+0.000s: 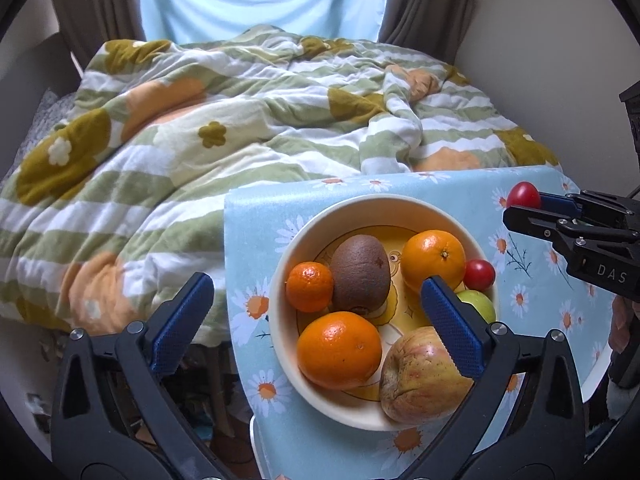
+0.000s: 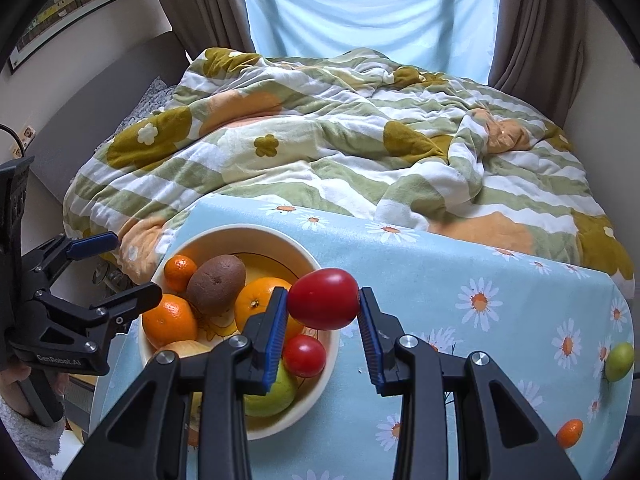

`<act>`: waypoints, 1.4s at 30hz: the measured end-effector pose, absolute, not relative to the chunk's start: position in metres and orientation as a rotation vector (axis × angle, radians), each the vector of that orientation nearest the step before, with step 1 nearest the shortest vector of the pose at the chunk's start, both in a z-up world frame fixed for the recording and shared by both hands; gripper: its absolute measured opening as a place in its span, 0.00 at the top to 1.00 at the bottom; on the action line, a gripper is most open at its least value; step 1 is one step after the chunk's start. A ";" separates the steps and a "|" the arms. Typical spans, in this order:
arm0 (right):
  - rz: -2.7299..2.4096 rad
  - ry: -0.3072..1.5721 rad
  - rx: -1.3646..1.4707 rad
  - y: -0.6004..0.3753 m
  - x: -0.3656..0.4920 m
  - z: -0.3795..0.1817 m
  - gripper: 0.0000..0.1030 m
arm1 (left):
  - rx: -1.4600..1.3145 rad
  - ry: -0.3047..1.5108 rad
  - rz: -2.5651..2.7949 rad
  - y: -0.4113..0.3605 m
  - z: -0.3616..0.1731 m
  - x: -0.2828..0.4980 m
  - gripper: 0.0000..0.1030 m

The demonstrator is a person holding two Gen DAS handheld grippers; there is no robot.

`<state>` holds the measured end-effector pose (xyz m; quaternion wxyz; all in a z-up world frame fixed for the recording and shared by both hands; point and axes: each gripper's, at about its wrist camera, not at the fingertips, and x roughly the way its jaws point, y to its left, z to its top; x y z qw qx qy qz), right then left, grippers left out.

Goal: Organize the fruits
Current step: 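Lower the red tomato into the bowl and open the right tool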

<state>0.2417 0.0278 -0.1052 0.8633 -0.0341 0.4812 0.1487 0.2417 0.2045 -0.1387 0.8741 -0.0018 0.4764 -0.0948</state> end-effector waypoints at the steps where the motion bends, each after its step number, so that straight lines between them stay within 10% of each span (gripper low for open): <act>1: 0.313 1.007 -0.074 0.028 0.242 -0.104 0.69 | -0.004 0.998 -0.195 0.205 -0.137 0.240 0.00; 32: 0.472 1.106 -0.059 0.087 0.292 -0.145 0.67 | -0.075 1.065 -0.141 0.214 -0.146 0.202 0.00; 38: 0.479 1.090 -0.028 0.084 0.288 -0.138 0.16 | -0.075 1.067 -0.128 0.216 -0.142 0.199 0.00; 42: 0.473 1.050 -0.026 0.082 0.280 -0.128 0.01 | -0.071 1.067 -0.121 0.217 -0.139 0.197 0.00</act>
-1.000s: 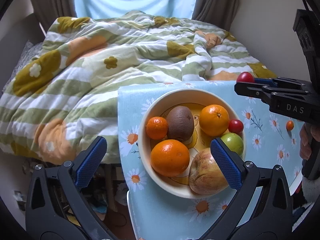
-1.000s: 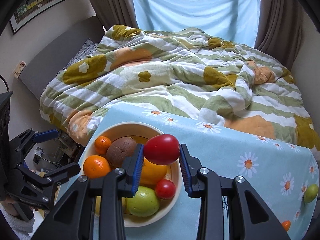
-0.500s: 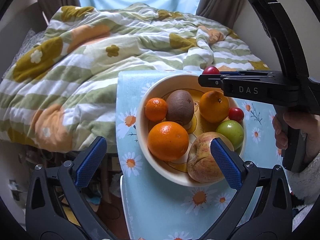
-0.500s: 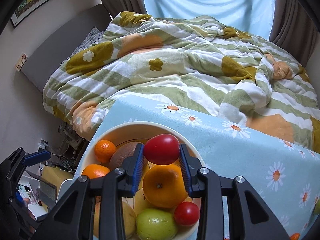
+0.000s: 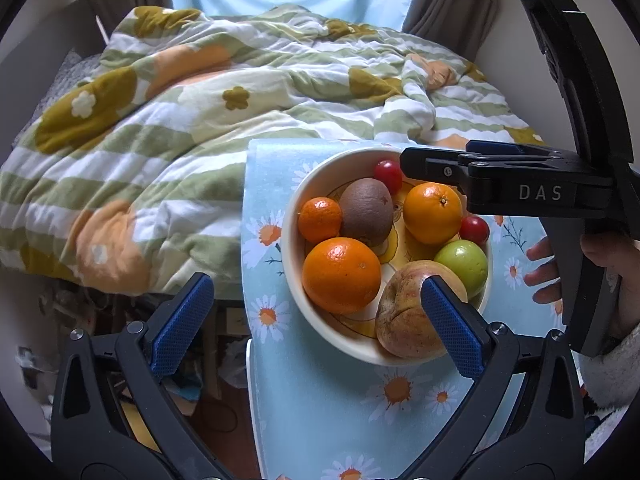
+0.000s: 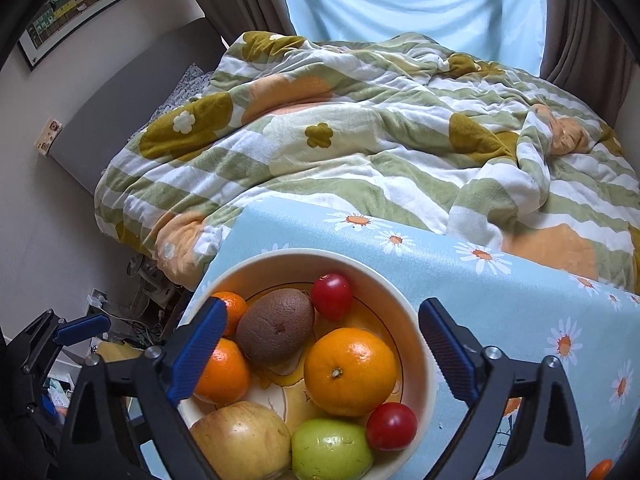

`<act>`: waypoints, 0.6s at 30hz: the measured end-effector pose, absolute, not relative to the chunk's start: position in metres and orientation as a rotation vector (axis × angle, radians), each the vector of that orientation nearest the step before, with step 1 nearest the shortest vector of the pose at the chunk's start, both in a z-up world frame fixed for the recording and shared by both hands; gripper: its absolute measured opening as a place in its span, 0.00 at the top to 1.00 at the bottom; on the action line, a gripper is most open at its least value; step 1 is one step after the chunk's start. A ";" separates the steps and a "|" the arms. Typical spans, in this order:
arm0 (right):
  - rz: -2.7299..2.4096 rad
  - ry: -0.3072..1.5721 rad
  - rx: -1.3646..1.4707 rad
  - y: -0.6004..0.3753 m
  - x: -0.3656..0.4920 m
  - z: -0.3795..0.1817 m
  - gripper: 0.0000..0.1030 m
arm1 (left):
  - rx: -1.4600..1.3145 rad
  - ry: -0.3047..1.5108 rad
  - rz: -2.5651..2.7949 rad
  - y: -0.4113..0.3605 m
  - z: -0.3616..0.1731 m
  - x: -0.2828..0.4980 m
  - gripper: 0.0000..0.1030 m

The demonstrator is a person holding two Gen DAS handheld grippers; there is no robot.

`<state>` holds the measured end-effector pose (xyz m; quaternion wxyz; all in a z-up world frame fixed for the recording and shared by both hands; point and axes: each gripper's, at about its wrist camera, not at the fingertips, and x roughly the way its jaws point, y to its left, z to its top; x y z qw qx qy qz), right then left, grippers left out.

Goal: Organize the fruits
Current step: 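Lower the red tomato into the bowl and open the right tool, then move both tools toward the remaining green lime and small orange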

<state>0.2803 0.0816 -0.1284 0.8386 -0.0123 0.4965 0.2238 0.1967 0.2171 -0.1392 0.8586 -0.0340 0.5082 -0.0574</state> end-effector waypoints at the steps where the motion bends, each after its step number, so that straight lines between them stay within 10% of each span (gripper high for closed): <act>1: 0.470 1.043 -0.028 0.081 0.278 -0.126 0.01 | -0.067 1.066 -0.119 0.217 -0.138 0.196 0.00; 18: 0.407 0.986 -0.010 0.042 0.234 -0.068 0.01 | 0.017 1.038 -0.157 0.195 -0.095 0.181 0.00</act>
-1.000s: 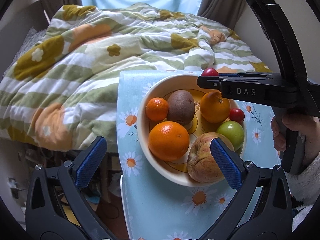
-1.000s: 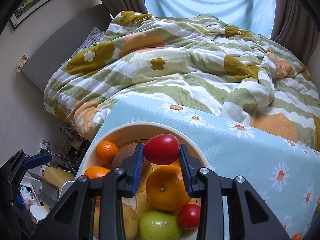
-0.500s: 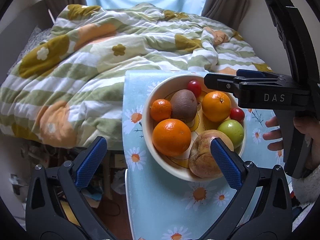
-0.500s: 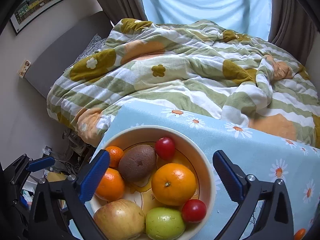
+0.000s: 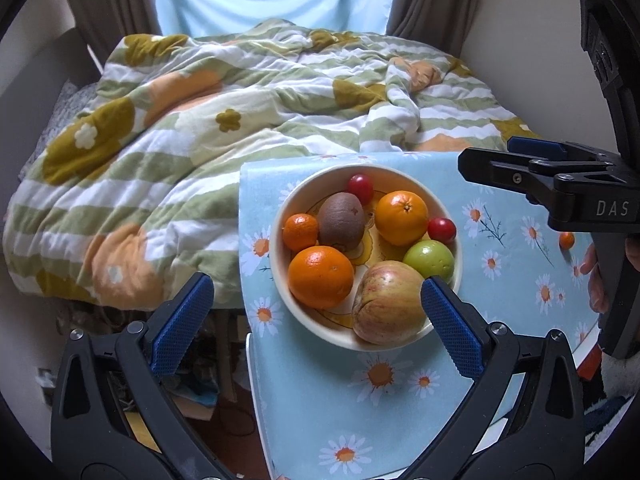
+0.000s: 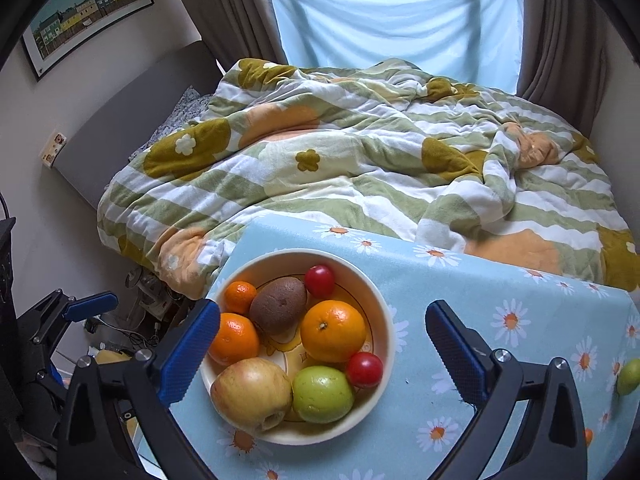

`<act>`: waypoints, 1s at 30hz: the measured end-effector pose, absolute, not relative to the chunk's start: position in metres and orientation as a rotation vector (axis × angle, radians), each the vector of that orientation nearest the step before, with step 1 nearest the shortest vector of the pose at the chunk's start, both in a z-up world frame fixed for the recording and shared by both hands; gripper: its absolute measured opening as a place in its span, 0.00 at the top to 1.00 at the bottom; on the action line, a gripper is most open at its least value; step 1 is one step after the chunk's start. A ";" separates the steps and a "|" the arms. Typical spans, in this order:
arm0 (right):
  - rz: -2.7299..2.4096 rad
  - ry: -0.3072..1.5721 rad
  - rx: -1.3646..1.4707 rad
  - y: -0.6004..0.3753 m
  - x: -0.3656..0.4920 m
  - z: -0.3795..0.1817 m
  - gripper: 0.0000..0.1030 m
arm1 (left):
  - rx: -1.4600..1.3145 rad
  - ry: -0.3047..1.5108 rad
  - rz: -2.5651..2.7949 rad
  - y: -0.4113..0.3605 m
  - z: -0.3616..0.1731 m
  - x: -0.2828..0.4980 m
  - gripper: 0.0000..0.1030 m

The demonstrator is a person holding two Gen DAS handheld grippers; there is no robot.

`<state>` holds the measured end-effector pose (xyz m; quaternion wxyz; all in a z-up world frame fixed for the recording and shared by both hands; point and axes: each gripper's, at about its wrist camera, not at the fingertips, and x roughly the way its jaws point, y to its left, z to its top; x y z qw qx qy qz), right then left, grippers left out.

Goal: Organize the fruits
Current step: 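Move both tools toward the remaining green lime and small orange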

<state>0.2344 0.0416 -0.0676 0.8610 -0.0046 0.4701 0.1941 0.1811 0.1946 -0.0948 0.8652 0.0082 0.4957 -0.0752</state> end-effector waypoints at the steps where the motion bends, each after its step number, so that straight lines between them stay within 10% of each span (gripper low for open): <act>1: 0.397 0.983 -0.003 0.035 0.231 -0.064 0.01 | 0.025 1.039 -0.167 0.189 -0.092 0.181 0.00; 30: 0.225 0.930 -0.002 -0.268 0.161 -0.032 0.01 | 0.120 0.941 -0.306 -0.101 -0.059 0.154 0.00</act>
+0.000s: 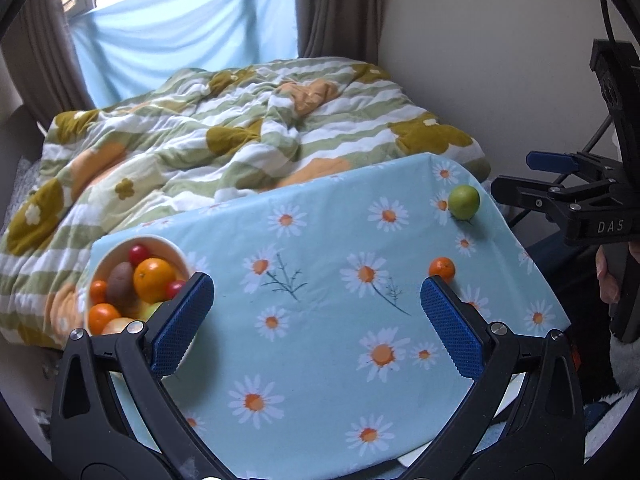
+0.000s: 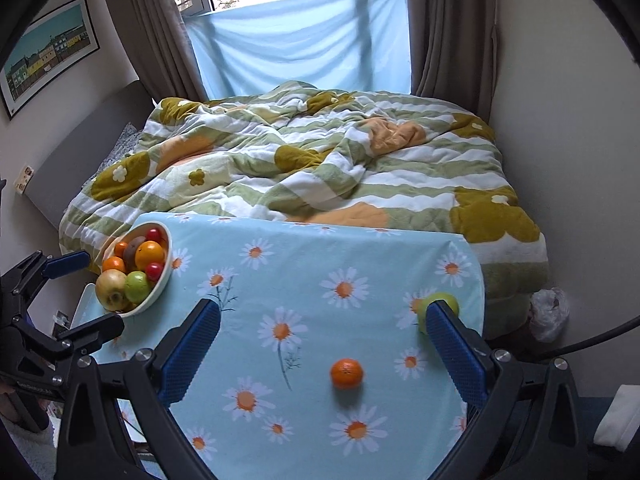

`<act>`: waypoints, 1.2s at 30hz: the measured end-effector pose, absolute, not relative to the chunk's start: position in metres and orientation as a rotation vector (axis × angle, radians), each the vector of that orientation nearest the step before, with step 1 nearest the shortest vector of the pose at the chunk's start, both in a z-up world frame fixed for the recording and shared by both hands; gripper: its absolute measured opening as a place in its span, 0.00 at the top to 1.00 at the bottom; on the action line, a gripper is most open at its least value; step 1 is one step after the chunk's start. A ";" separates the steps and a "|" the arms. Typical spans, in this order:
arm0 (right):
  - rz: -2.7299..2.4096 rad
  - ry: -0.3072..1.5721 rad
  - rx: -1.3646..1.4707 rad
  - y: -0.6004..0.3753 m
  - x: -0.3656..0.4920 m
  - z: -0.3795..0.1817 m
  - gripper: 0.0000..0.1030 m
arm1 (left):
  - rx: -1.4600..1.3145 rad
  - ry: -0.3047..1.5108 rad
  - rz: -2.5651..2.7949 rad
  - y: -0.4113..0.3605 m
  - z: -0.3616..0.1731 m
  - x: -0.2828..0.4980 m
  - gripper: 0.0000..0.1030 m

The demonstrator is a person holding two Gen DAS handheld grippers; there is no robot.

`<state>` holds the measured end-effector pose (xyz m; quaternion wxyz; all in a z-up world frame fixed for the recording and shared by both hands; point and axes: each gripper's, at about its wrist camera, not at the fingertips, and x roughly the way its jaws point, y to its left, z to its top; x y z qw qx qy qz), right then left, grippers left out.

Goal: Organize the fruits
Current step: 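Move both tools toward the remaining green lime and small orange, then grasp and lift the small tangerine with the left tool while the right tool grasps the green lime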

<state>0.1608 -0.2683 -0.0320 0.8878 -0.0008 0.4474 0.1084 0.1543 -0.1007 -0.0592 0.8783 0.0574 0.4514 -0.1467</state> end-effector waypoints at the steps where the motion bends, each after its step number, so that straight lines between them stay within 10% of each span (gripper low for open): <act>1: 0.224 0.933 -0.004 -0.275 0.163 -0.034 0.01 | 0.111 0.951 -0.316 -0.109 -0.065 0.155 0.00; 16: 0.240 0.965 -0.066 -0.349 0.197 -0.102 0.01 | 0.094 1.038 -0.442 -0.207 -0.155 0.164 0.02; 31: 0.307 0.987 -0.152 -0.358 0.216 -0.153 0.12 | 0.149 1.079 -0.511 -0.254 -0.209 0.174 0.56; 36: 0.312 0.989 -0.169 -0.361 0.216 -0.158 0.19 | 0.142 1.089 -0.507 -0.256 -0.213 0.175 0.58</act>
